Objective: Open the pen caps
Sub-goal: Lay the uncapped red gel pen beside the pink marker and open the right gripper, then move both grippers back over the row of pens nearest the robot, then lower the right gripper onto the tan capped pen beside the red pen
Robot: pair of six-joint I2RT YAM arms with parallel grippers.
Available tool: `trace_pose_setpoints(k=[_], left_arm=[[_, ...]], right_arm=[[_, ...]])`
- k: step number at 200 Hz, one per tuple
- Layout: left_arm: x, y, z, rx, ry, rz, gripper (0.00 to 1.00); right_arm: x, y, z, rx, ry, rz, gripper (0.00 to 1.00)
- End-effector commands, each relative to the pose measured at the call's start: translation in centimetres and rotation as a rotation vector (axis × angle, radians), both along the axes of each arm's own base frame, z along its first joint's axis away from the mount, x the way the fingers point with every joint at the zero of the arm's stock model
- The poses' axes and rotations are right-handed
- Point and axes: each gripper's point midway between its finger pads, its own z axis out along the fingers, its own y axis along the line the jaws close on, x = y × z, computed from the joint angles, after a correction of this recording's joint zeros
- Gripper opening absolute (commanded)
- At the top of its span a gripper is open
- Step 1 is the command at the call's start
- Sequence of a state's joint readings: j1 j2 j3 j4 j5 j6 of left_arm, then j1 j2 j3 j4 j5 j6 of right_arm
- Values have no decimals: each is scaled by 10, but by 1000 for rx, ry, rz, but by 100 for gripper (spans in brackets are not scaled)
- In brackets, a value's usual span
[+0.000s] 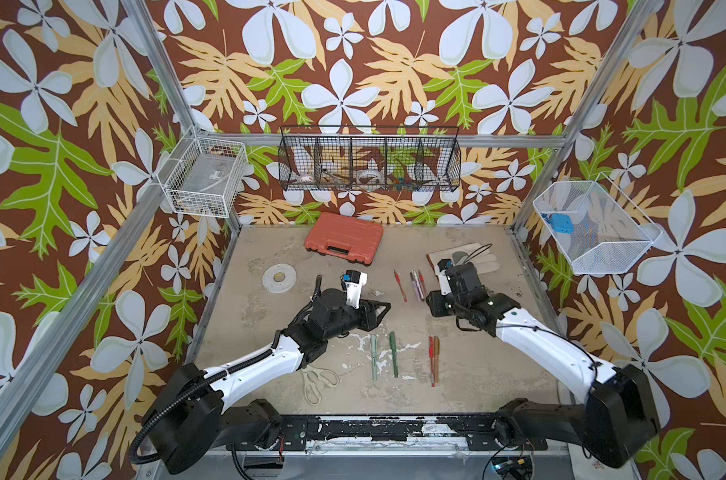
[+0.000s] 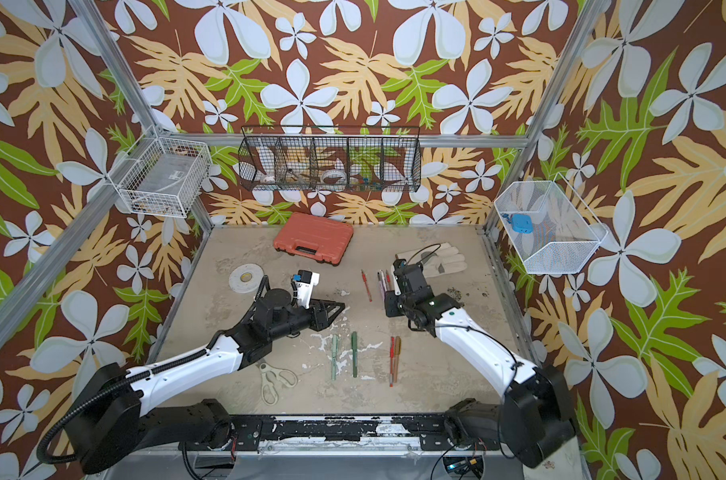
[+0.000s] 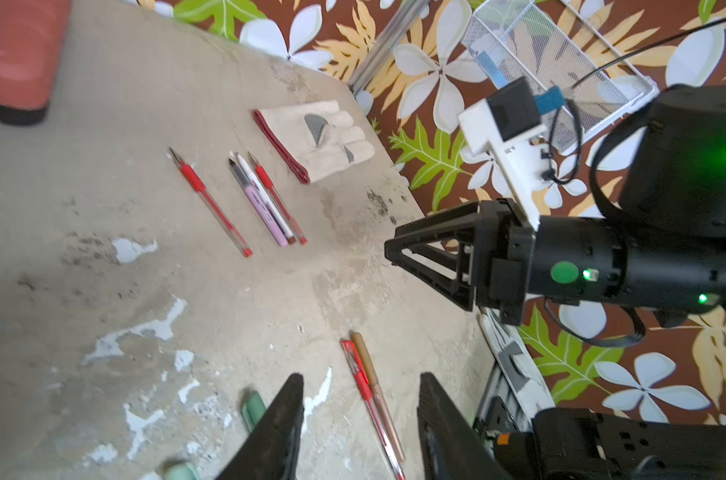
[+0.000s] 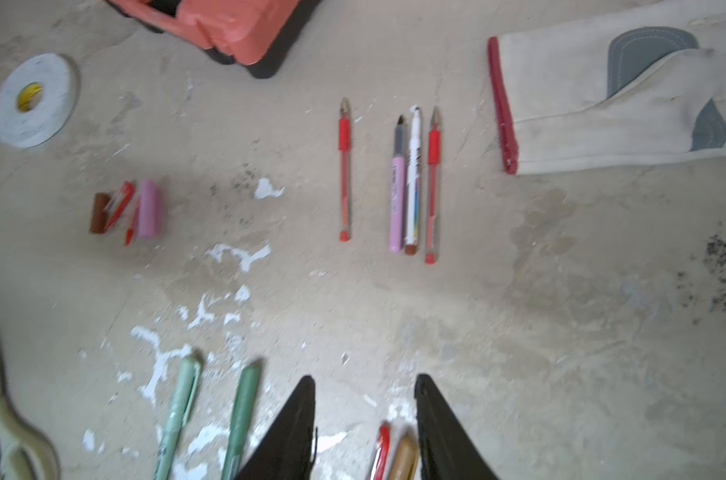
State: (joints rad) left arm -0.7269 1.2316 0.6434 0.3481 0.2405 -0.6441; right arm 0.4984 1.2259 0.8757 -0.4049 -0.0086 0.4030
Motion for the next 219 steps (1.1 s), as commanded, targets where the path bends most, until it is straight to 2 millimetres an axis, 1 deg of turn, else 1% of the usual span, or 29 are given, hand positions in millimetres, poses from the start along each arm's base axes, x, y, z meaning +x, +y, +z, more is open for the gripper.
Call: trace_pose_setpoints(k=[1, 14, 27, 45, 52, 82, 91, 102, 129, 141, 152, 167, 191, 201, 219], left_arm=[[-16, 2, -14, -12, 121, -14, 46], [-25, 4, -17, -6, 133, -24, 46], [-31, 8, -24, 20, 139, -20, 46], [-39, 5, -33, 42, 143, -44, 46], [-42, 4, -38, 50, 145, -56, 46], [-53, 0, -56, 48, 159, -111, 45], [-59, -5, -56, 35, 165, -154, 45], [-65, -11, -55, 31, 155, -191, 45], [-70, -15, -49, 20, 122, -216, 45], [-70, -15, -48, 24, 114, -216, 44], [-68, -14, -48, 27, 106, -209, 44], [-67, -13, -42, 25, 82, -203, 44], [-66, -11, -33, 20, 33, -204, 44], [-65, -10, -31, 19, 10, -195, 44], [-63, -7, -34, 32, 7, -180, 44]], right_arm=[[-34, -4, -15, 64, 87, -65, 39], [-49, -3, -22, 79, 109, -74, 38], [-60, -2, -30, 53, 124, -79, 37], [-74, 0, -42, 7, 142, -85, 37], [-80, -1, -50, -5, 153, -88, 38], [-96, -15, -83, -46, 212, -120, 37], [-100, -17, -90, -53, 228, -122, 37], [-103, -19, -95, -55, 237, -124, 37], [-108, -22, -105, -64, 253, -122, 35], [-108, -21, -105, -62, 252, -111, 34], [-108, -20, -101, -54, 234, -102, 33], [-102, -17, -85, -17, 168, -80, 33], [-89, -19, -55, 15, 36, -92, 36], [-87, -22, -49, 15, 15, -101, 37], [-87, -24, -41, 13, -3, -100, 37]])
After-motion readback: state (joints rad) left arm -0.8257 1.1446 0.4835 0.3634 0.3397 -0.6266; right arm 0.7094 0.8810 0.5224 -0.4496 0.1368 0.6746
